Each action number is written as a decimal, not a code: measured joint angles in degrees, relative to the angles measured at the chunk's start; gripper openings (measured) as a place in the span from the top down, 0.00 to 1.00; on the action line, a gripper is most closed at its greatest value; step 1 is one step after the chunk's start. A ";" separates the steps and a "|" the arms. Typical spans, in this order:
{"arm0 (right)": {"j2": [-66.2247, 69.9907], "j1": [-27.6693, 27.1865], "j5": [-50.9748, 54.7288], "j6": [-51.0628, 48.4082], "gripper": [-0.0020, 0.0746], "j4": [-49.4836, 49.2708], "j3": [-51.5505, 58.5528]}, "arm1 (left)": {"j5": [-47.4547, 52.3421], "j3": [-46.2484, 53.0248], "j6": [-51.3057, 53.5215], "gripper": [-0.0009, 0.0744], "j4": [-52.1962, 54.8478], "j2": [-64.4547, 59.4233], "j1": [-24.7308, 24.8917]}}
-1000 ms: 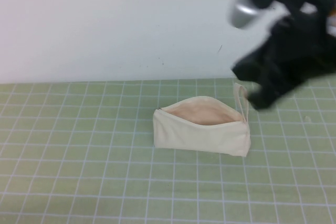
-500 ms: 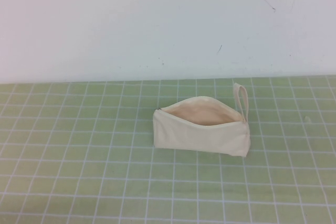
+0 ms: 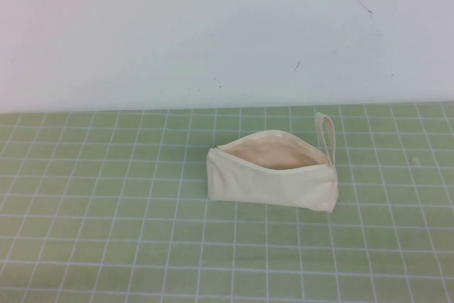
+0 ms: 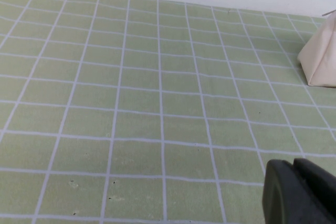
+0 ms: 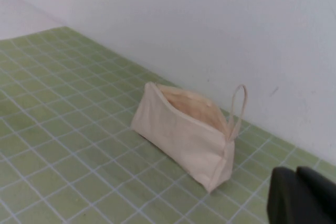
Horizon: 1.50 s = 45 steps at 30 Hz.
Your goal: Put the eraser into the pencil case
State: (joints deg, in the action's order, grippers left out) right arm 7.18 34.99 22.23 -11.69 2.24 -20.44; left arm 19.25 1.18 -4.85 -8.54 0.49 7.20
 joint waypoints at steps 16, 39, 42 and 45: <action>-7.78 -37.53 -3.83 6.36 0.97 1.82 17.48 | 0.00 0.00 0.00 0.99 0.00 0.00 0.00; -7.78 -39.44 -2.01 9.98 0.97 1.94 21.88 | 0.00 0.00 0.00 0.99 0.00 0.00 0.00; -7.82 -39.19 -2.01 9.98 0.98 2.04 21.88 | 0.00 0.00 0.00 0.99 0.00 0.00 0.00; -7.82 -39.19 -2.01 9.98 0.97 2.04 21.88 | 0.00 0.00 0.00 0.99 0.00 0.00 0.00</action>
State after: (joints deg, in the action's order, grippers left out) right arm -0.65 -4.19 20.21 -1.72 4.28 1.44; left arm 19.25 1.18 -4.85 -8.54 0.49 7.20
